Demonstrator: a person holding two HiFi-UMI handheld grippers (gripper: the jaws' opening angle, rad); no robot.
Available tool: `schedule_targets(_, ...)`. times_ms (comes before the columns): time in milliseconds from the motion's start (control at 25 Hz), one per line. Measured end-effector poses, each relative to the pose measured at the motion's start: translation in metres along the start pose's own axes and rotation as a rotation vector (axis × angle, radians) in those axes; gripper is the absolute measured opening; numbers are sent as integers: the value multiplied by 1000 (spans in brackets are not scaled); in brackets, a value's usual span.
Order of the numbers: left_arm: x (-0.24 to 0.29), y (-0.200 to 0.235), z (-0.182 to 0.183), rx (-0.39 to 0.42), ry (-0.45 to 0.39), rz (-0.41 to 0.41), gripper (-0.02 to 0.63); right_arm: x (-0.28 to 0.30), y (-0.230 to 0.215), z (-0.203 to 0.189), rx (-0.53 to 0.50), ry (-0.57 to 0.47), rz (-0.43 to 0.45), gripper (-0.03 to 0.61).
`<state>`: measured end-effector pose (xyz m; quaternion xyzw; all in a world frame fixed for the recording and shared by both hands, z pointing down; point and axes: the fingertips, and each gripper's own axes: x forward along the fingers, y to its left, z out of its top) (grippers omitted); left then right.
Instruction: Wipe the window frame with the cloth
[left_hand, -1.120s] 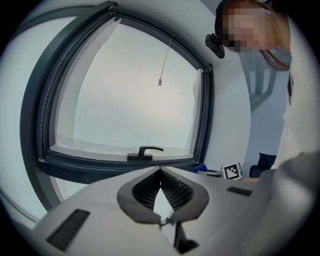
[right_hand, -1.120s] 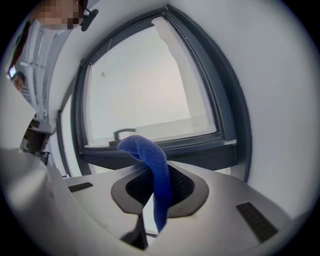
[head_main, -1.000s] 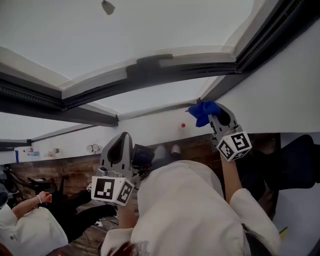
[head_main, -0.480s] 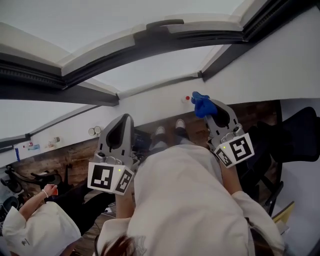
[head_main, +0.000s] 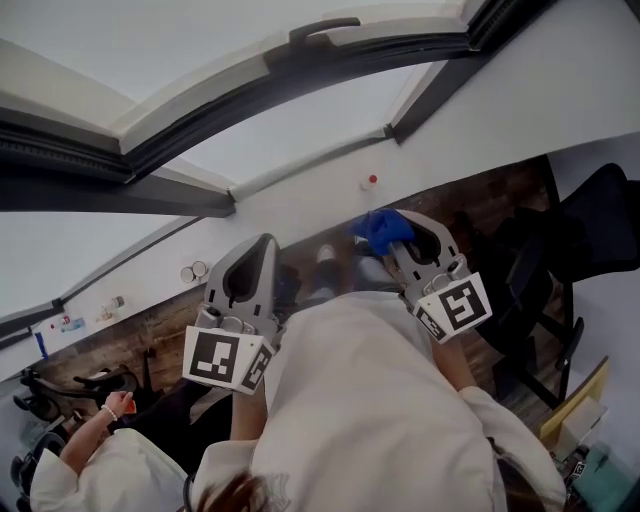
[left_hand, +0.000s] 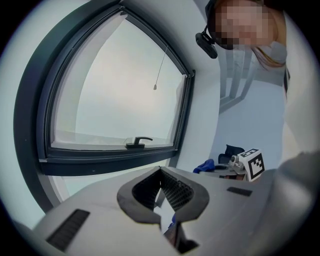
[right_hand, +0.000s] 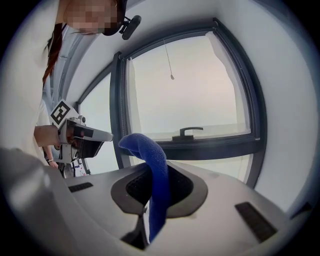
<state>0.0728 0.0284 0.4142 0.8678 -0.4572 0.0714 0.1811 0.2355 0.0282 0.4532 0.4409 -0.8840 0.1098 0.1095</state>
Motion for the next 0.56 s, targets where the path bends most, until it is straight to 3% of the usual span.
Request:
schedule_targets(240, 1, 1, 0, 36, 1, -58, 9, 3, 17, 1, -23, -7, -26, 44)
schedule_targets(560, 1, 3, 4, 31, -19, -72, 9, 8, 25, 8, -53, -4, -15, 44)
